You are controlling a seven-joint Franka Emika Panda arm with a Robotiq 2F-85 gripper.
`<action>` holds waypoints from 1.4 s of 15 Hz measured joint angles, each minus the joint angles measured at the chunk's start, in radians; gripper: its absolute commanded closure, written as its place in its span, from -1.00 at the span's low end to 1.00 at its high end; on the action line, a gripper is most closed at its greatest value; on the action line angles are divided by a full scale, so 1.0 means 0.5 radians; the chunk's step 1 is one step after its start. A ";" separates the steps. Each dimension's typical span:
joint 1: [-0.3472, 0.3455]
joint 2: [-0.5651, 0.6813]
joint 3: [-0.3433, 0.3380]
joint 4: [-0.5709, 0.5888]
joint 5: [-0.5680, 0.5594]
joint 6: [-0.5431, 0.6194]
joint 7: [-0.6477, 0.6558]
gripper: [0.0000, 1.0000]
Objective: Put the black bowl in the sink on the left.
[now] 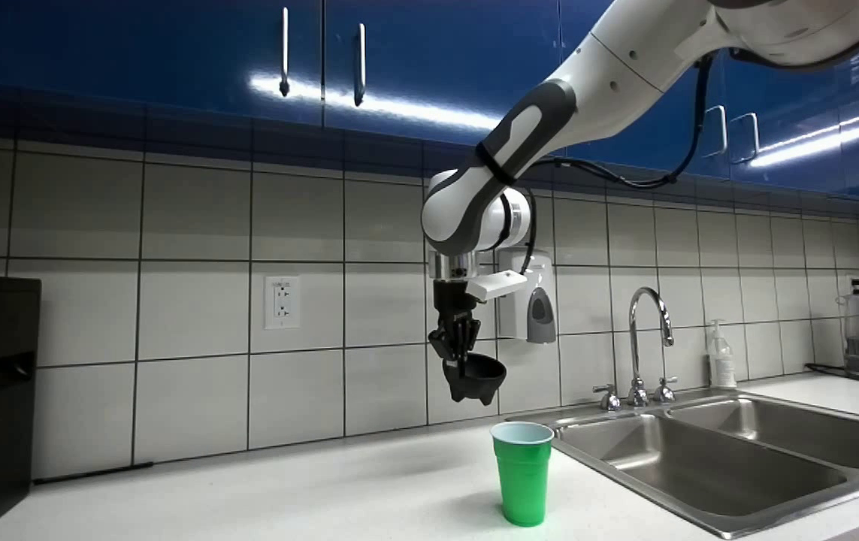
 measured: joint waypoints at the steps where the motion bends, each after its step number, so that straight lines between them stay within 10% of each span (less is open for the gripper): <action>1: -0.024 -0.033 -0.007 -0.045 0.005 0.019 0.000 0.96; 21: -0.451 -0.421 -0.259 -0.657 0.271 0.276 -0.031 0.96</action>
